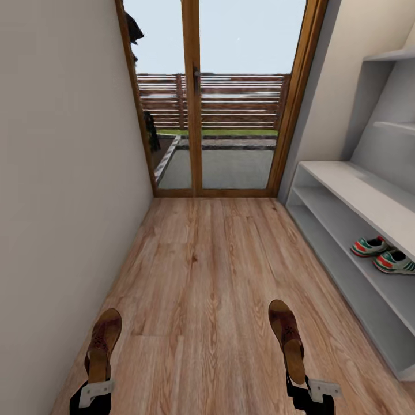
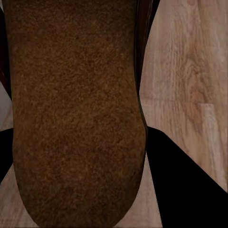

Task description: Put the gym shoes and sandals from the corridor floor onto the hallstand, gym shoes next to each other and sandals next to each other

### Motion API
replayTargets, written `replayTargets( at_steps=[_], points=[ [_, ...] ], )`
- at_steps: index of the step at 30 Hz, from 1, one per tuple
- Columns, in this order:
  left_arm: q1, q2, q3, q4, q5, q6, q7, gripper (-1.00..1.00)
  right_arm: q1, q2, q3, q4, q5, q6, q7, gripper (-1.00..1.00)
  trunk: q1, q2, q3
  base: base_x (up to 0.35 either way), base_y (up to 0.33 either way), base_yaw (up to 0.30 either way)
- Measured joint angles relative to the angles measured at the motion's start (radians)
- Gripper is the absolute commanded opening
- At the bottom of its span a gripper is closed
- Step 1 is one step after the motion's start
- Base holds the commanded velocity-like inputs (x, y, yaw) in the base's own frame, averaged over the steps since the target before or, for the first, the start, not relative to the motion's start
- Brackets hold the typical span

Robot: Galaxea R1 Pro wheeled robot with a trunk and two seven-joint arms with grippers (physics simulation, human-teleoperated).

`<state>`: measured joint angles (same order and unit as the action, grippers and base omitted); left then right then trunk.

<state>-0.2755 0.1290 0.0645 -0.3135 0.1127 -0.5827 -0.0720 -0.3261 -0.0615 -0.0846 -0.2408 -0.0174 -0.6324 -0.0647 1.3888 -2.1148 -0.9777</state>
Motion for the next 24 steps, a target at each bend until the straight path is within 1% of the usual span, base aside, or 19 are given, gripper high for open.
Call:
replayTargets(
  at_steps=[24],
  points=[
    [0.000, 0.000, -0.001, 0.000, -0.001, 0.000, 0.000, -1.00, 0.000, -0.002, -0.001, -0.001, 0.000, 0.000, -0.002, -1.00, 0.000, 0.000, 0.000, 0.337, 0.000, 0.000]
  ],
)
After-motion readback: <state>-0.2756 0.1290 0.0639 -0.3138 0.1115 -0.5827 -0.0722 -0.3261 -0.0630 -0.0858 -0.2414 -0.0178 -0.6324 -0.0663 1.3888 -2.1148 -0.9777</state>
